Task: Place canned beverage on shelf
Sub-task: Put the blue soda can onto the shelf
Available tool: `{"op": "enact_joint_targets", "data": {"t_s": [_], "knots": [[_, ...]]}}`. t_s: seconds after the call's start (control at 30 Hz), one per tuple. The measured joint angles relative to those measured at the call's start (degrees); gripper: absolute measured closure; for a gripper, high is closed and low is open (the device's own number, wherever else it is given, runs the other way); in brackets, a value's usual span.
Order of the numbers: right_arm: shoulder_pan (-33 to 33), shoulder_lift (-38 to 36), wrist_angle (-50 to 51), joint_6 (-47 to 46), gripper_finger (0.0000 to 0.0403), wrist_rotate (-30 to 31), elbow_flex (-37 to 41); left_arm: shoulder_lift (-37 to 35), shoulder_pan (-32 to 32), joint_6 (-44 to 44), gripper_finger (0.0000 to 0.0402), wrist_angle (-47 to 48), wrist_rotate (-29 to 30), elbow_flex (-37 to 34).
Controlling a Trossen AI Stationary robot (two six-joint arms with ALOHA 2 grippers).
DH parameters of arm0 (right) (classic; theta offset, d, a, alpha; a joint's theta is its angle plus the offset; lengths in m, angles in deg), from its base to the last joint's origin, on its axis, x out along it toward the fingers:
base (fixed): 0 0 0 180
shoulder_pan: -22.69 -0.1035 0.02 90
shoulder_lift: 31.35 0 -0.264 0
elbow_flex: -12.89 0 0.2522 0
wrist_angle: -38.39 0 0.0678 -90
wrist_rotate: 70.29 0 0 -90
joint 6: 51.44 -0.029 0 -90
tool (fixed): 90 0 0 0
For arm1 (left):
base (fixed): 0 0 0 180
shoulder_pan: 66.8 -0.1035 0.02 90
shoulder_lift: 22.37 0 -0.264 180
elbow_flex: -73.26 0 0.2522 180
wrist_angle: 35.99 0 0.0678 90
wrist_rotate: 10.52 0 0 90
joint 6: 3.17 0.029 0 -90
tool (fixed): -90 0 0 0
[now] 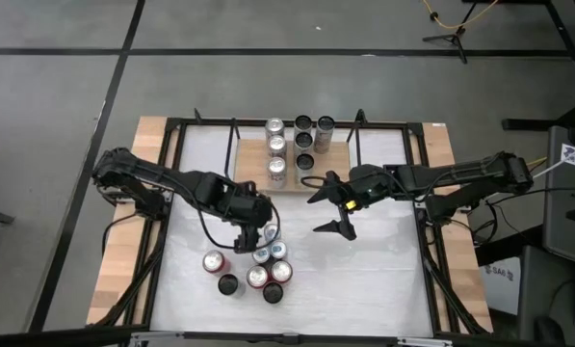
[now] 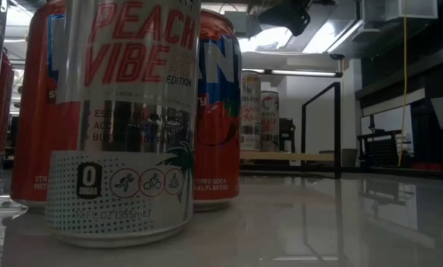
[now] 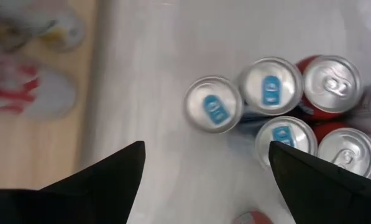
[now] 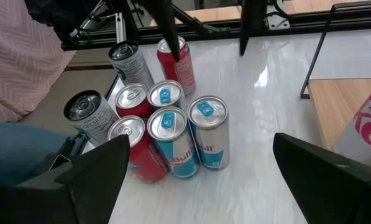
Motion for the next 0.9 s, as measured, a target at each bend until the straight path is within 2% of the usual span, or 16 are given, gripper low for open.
{"op": "enact_joint_targets", "data": {"t_s": [0.33, 0.6, 0.9], "knots": [[0.0, 0.0, 0.0, 0.0, 0.0013, 0.0, 0.0, 0.0, 0.0, 2.7, 0.0067, -9.2, -0.5, -4.6], [0.0, 0.0, 0.0, 0.0, 0.0013, 0.0, 0.0, 0.0, 0.0, -0.7, 0.0067, -11.8, -0.5, -8.8], [0.0, 0.0, 0.0, 0.0, 0.0013, 0.0, 0.0, 0.0, -0.1, -0.7, 0.0067, -19.4, -0.5, -14.5]]}}
